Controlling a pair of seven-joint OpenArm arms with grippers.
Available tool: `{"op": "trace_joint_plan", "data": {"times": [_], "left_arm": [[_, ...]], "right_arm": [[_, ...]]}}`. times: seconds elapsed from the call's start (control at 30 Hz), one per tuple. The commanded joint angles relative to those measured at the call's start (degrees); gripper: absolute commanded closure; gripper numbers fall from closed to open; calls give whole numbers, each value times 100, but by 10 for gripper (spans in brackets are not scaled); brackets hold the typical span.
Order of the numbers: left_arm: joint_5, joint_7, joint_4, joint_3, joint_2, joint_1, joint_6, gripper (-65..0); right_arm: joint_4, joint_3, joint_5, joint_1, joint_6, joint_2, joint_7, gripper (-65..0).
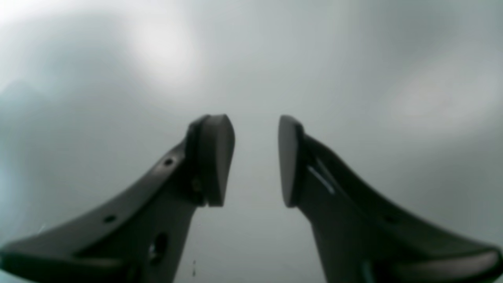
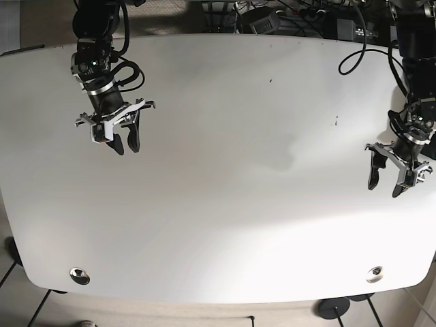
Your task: Fold the T-shirt properly
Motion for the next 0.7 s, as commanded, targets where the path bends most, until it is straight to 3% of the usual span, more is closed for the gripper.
{"op": "trace_joint_plan", "data": {"times": [0.03,0.13,0.3,0.47,0.5,0.57,0.7], "left_arm": [[239,-122,501,-52,366,80,436,-388],[933,-193,1204,-61,1368,555,999,-388],[2015,-729,2408,-61,2889,1979,1122,-388],[2076,-729,3446,-61,3505,3483,1122,-386],[2076,-729,3604,-52,3601,3799,1122,-386],[2067,-729,3815,-52,3795,4494,1113,-385],[2067,-729,3824,-34,4050,5531,1104,-385]], "right_arm": [[-99,109,-107,-101,-7,27,591,-200],[-468,144,-204,-399,-7,35,1488,-200],[-609,136,-151,-1252,-7,255,2226,-200],[-802,136,7,-2008,2,281,3009,-200],[-846,136,174,-2166,2,317,3123,-200],[-943,92,702,-2615,2,642,3255,-200],[-934,118,1335,-3353,2,791,3281,-200]]}}
